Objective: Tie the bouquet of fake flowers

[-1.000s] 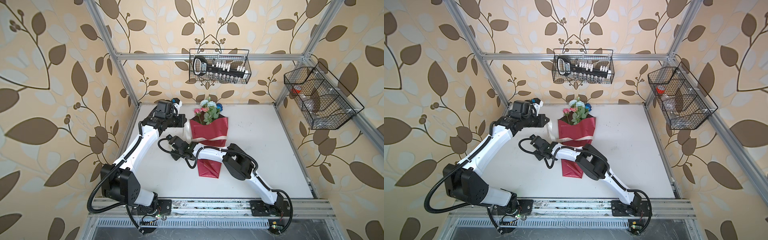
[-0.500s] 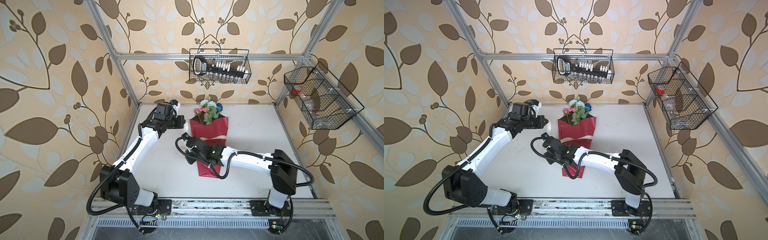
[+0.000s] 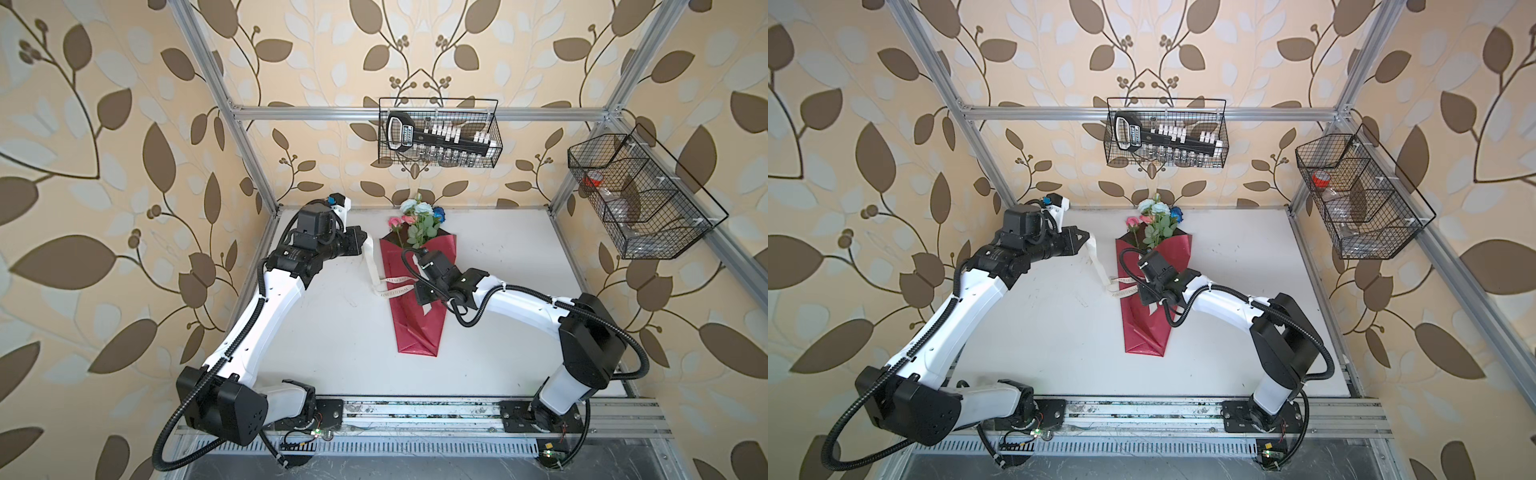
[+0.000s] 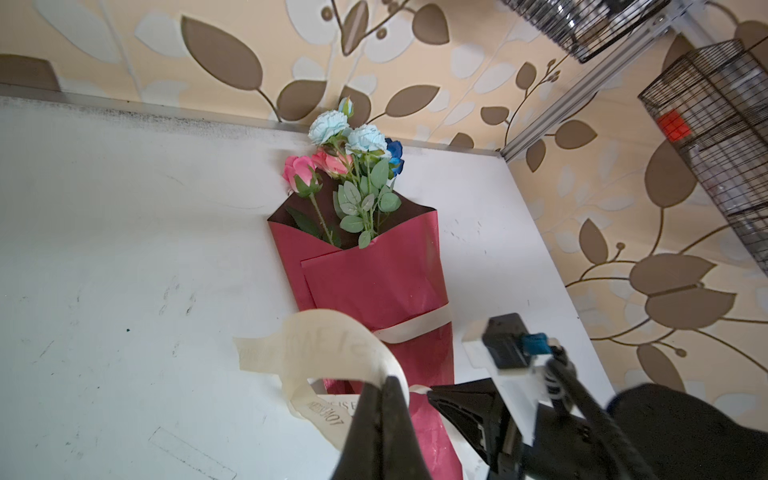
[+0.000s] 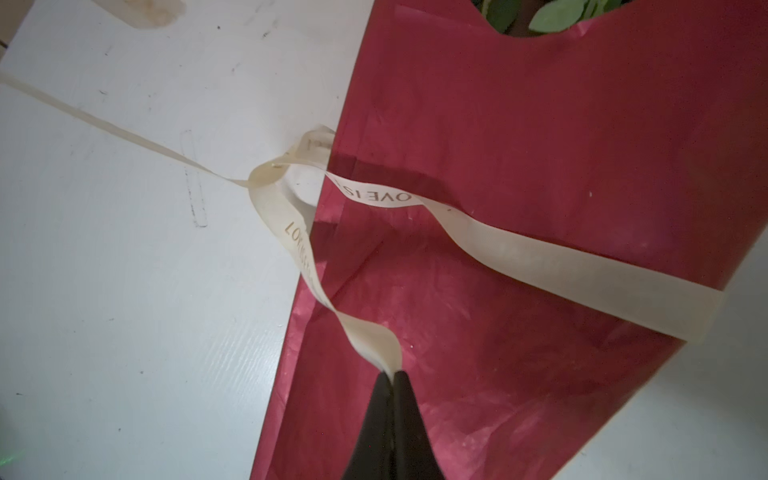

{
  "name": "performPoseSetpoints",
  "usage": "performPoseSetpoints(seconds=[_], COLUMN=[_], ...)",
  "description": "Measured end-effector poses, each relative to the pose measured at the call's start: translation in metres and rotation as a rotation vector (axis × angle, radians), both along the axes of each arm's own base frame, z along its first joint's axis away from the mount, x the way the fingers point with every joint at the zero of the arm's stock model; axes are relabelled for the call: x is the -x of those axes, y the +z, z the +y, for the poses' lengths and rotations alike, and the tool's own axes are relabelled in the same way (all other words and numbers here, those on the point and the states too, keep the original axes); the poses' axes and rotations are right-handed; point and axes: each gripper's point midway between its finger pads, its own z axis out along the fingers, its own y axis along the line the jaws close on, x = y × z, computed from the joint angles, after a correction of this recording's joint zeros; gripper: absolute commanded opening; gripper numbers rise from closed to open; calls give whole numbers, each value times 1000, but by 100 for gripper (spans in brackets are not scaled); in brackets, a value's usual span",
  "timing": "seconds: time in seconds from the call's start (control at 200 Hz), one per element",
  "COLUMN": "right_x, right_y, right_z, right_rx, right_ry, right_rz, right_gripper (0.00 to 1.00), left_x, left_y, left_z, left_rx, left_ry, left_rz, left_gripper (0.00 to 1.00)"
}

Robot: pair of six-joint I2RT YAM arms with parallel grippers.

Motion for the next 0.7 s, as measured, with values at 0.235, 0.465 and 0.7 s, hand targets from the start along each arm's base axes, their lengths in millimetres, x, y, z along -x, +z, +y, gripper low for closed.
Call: performPoseSetpoints(seconds=[0.235, 0.465, 0.7], right_x=[-4, -4, -5], right_y=[-62, -72, -62], right_z=[-8, -6, -7], right_rx=[81, 77, 64], right_ry=[-21, -30, -36], right_rz=[127, 146, 127], right_gripper=[0, 0, 0], left_x=[10, 13, 47], left_y=[8, -20, -77], left_z=[-6, 21, 72], left_rx=[66, 15, -151], left_ry=[-25, 144, 360], left_rz=[-10, 96, 194], left_gripper=[0, 0, 11])
